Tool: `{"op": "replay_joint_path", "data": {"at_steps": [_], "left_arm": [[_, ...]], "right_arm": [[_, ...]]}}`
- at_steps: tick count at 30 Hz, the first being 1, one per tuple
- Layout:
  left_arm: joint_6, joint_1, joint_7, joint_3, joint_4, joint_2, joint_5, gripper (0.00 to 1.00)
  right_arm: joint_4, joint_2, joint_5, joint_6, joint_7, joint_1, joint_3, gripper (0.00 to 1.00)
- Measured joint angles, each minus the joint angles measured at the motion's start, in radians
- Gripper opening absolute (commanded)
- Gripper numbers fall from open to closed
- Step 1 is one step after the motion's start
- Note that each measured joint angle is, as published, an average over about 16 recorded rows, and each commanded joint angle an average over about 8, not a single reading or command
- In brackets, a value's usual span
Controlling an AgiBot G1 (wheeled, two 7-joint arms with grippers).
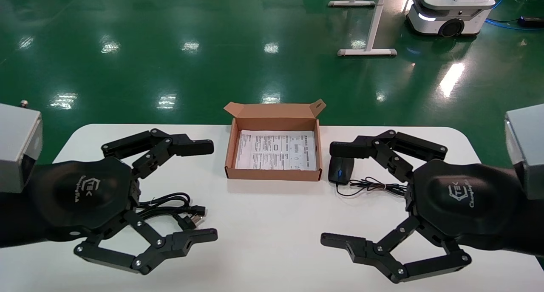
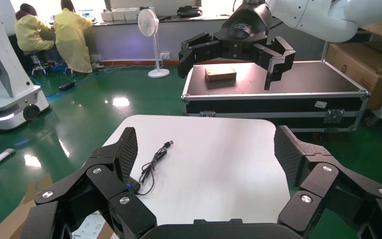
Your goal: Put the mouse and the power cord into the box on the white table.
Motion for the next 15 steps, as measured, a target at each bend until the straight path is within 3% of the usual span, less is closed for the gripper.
{"op": "replay_joint_path", "data": {"at_steps": [15], "left_arm": [[0.000,0.000,0.000,0.000,0.000,0.000,0.000,1.00]], "right_arm": [[0.000,0.000,0.000,0.000,0.000,0.000,0.000,1.00]]}}
